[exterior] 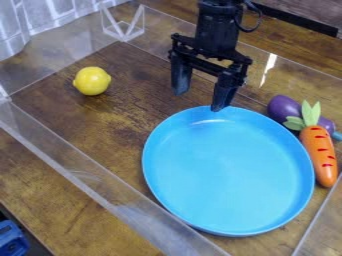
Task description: Remove the purple eggplant from the blue tray and put it on the table
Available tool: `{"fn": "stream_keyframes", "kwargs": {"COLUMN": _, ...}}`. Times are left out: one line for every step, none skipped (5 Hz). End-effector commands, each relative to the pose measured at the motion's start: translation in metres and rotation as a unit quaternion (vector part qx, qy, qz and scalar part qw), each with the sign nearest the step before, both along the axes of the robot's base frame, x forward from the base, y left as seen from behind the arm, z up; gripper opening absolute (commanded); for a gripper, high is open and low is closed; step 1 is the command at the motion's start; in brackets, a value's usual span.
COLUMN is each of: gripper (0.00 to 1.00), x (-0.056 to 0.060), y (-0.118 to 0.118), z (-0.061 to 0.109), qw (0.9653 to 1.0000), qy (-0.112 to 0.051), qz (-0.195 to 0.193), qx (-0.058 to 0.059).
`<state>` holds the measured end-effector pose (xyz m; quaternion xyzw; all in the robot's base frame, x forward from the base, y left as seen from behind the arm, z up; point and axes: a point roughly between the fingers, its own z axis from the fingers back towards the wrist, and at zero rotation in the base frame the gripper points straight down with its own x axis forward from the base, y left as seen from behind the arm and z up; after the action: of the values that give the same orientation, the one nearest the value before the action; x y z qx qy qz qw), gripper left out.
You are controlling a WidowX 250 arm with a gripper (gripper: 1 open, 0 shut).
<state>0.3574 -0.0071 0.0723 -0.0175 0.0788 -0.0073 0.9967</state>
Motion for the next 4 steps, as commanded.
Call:
{"fn": "stream_keyframes", "kwargs": {"gripper": 1.00, "x": 0.003, "y": 0.011, "z": 0.029, "qw": 0.9991, "qy": -0.041, "qz": 0.008, "qx": 0.001}}
{"fn": "stream_keyframes", "kwargs": {"gripper": 1.00, "x": 0.003, "y": 0.015, "z": 0.028, "qw": 0.9991, "qy": -0.041, "qz": 0.008, "qx": 0.000}}
{"fn": "stream_keyframes", "kwargs": {"gripper": 1.00, "x": 0.003, "y": 0.018, "z": 0.026, "qw": 0.9992, "qy": -0.040, "qz": 0.006, "qx": -0.002}}
{"fn": "stream_keyframes", "kwargs": {"gripper": 1.00, "x": 0.003, "y": 0.021, "z": 0.024, "qw": 0.9992, "qy": -0.038, "qz": 0.005, "qx": -0.003}}
